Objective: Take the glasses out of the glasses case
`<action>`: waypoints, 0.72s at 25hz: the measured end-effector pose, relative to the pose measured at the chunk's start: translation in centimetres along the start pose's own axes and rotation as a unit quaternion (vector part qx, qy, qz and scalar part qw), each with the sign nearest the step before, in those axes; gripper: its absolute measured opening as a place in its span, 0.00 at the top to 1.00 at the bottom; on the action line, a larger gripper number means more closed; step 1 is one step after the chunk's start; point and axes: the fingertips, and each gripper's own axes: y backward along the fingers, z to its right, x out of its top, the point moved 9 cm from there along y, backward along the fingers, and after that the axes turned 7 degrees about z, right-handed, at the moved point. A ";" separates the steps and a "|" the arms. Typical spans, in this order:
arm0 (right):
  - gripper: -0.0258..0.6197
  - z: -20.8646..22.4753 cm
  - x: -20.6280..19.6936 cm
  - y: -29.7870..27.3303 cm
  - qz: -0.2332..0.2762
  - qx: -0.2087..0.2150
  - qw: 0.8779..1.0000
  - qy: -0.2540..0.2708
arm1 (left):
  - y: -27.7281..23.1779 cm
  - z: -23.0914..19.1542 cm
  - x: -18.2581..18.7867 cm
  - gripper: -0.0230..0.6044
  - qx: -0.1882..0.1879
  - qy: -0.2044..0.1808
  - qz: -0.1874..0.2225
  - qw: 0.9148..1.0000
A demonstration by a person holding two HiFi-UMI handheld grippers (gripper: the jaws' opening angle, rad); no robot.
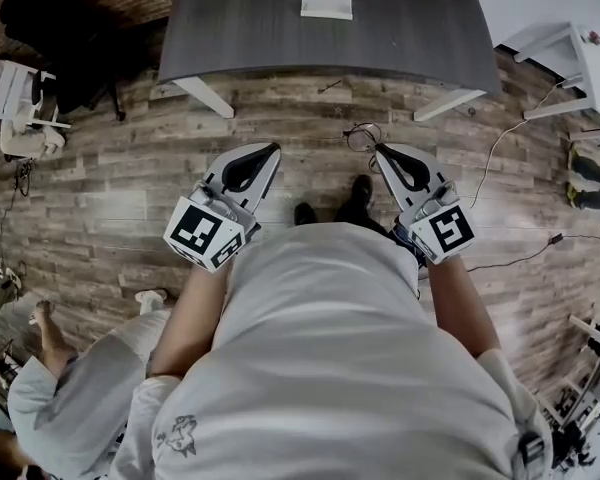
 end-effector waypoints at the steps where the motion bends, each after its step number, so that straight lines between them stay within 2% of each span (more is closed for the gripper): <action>1: 0.94 -0.2 0.0 -0.2 -0.001 0.000 1.000 0.000 | 0.3 -0.1 -0.1 0.95 0.000 0.001 0.000 1.000; 18: 0.94 -1.0 0.4 -1.3 -0.001 -0.001 1.000 0.004 | 1.2 -0.8 0.1 0.95 0.001 0.006 0.008 1.000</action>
